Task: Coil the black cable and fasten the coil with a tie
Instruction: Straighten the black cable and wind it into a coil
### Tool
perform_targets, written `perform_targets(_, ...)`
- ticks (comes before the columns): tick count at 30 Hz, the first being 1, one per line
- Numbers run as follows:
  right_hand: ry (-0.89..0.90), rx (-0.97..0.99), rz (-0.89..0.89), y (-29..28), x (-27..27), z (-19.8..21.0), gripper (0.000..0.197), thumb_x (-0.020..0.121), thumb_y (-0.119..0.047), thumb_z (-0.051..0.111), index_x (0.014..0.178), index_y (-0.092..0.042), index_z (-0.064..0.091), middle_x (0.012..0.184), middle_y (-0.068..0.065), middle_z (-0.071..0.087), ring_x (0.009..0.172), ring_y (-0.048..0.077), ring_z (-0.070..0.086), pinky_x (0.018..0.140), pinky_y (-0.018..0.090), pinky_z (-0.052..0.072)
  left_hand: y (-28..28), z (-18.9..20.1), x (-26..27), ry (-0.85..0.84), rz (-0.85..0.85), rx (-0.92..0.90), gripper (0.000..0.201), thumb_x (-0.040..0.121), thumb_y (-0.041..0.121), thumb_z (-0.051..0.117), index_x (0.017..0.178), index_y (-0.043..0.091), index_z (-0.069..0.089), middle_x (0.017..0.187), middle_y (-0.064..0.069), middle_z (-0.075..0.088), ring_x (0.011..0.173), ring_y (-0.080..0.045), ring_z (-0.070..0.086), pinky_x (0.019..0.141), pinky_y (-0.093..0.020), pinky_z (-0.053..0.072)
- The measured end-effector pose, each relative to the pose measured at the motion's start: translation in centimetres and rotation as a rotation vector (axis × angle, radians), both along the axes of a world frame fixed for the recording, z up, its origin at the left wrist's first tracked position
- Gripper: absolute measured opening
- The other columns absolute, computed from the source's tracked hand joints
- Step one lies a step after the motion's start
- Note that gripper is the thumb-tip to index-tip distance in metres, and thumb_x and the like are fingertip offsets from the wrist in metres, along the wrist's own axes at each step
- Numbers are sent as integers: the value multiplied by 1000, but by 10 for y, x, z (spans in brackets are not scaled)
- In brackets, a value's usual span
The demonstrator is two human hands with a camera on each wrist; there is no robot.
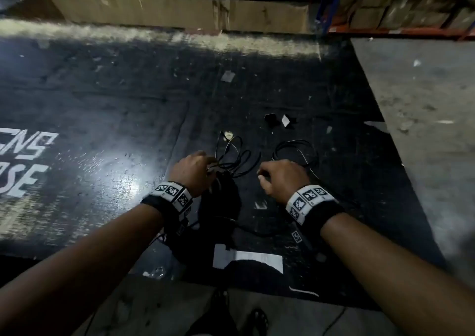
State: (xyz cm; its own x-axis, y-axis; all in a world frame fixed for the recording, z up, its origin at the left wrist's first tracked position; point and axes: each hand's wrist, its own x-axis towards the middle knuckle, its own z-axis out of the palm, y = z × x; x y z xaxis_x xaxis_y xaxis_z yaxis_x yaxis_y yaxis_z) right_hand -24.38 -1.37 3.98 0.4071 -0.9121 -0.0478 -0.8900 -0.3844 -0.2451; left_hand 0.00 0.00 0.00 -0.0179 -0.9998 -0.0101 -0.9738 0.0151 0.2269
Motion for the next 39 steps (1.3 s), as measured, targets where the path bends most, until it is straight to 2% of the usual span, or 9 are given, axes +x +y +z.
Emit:
perform_targets(5, 101, 121, 72, -17, 39, -21, 35, 90, -26, 61, 124, -24, 62, 118, 6, 72, 107, 32, 68, 84, 40, 55, -11, -5, 0, 5, 37, 45, 34, 94, 35, 64, 127, 30, 70, 118, -2, 70, 100, -29, 72, 77, -40, 59)
perform_targets(10, 65, 73, 11, -23, 47, -31, 17, 88, -17, 60, 102, -21, 69, 104, 6, 74, 97, 33, 70, 76, 39, 55, -18, -7, 5, 25, 78, 96, 26, 88, 42, 62, 110, 41, 76, 102, 1, 80, 94, -29, 75, 78, -41, 62)
perform_targets(14, -154, 0, -110, -23, 29, -22, 12, 89, -24, 58, 101, -21, 60, 85, 14, 74, 79, 38, 70, 67, 38, 55, -20, -10, 11, 23, 86, 101, 27, 87, 43, 61, 110, 42, 76, 100, 2, 81, 94, -28, 76, 77, -39, 62)
perform_targets(18, -462, -51, -257, -22, -2, 3, 8, 87, -27, 64, 90, -20, 62, 75, 4, 71, 68, 25, 66, 62, 30, 54, -15, -2, 12, 70, 71, 80, 30, 88, 43, 69, 118, 37, 73, 104, 7, 79, 98, -23, 74, 79, -36, 61)
perform_targets(21, -582, -189, -303, -18, -25, 19, 8, 88, -27, 67, 86, -20, 64, 75, 1, 73, 68, 21, 68, 65, 32, 58, -6, 10, 6, 188, 16, -92, 37, 87, 42, 70, 122, 30, 69, 104, 6, 71, 97, -19, 70, 77, -37, 59)
perform_targets(26, -701, -257, -207, -6, -40, 42, 11, 90, -23, 70, 90, -23, 59, 76, -10, 70, 71, 15, 70, 65, 38, 61, 0, 59, -31, 488, -107, -326, 17, 91, 23, 69, 104, 24, 79, 93, 8, 70, 82, -5, 68, 76, -27, 59)
perform_targets(29, -738, -292, -156, 6, -38, 54, 18, 89, -30, 71, 89, -26, 53, 74, -13, 67, 69, 14, 70, 61, 40, 61, 9, 93, -62, 605, -195, -373, 19, 97, 30, 65, 105, 23, 81, 95, 7, 73, 82, -3, 68, 73, -22, 56)
perform_targets(34, -746, -322, -100, 27, -29, 70, 20, 87, -30, 69, 92, -31, 50, 78, -7, 72, 73, 16, 73, 65, 43, 61, 15, 120, -91, 777, -222, -299, 39, 99, 49, 55, 121, 26, 76, 115, 7, 73, 101, -10, 70, 86, -39, 60)
perform_targets(39, -741, -305, -35, 45, -23, 84, 23, 84, -14, 71, 97, -23, 54, 83, -7, 74, 75, 10, 74, 69, 37, 62, 20, 129, -100, 971, -167, -300, 29, 101, 36, 63, 123, 23, 76, 109, 4, 77, 99, -12, 75, 88, -47, 62)
